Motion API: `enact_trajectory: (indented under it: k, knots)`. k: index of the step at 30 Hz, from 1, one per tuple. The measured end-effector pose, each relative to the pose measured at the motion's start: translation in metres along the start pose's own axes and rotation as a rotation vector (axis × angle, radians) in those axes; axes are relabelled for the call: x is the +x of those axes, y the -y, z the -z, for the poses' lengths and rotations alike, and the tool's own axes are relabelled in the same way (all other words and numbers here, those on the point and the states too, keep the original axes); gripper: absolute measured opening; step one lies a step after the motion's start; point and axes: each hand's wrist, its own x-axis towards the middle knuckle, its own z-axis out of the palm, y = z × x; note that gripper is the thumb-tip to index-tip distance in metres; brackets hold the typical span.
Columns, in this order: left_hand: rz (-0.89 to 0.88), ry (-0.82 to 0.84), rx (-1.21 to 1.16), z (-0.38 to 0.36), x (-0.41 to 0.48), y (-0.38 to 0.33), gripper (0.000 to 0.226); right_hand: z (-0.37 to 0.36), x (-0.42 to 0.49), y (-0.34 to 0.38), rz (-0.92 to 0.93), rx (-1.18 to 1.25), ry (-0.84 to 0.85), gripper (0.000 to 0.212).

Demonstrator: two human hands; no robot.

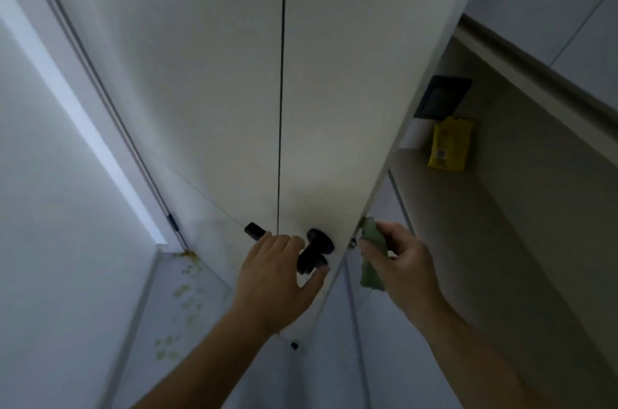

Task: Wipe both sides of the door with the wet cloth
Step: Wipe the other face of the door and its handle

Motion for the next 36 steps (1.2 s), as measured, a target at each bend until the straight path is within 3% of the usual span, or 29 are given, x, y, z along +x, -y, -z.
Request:
enact_trajectory:
  k: [11,15,17,21,28,30,32,36]
  knots:
    - [0.334,-0.009,0.137,0.097,-0.152,0.013,0.058,-0.059,-0.079,0.007,0.218,-0.127,0.382,0.024]
    - [0.443,-0.126,0.017,0.136,-0.198,0.009,0.053,-0.115,-0.104,0.019,0.42,-0.241,0.597,0.03]
    - [0.547,-0.173,0.02,0.149,-0.218,0.013,0.057,-0.146,-0.115,0.028,0.494,-0.26,0.686,0.037]
    - [0.722,-0.274,0.081,0.17,-0.254,0.033,0.057,-0.213,-0.13,0.038,0.625,-0.297,0.873,0.032]
    - [1.02,-0.511,-0.127,0.209,-0.296,0.086,0.049,-0.309,-0.137,0.067,0.75,-0.312,1.016,0.033]
    - [1.078,-0.609,-0.189,0.22,-0.305,0.099,0.038,-0.335,-0.138,0.07,0.788,-0.328,1.071,0.031]
    - [1.116,-0.694,-0.253,0.231,-0.311,0.112,0.03,-0.36,-0.144,0.071,0.871,-0.341,1.152,0.029]
    - [1.151,-0.734,-0.276,0.259,-0.321,0.138,0.042,-0.408,-0.165,0.071,1.123,-0.436,1.217,0.036]
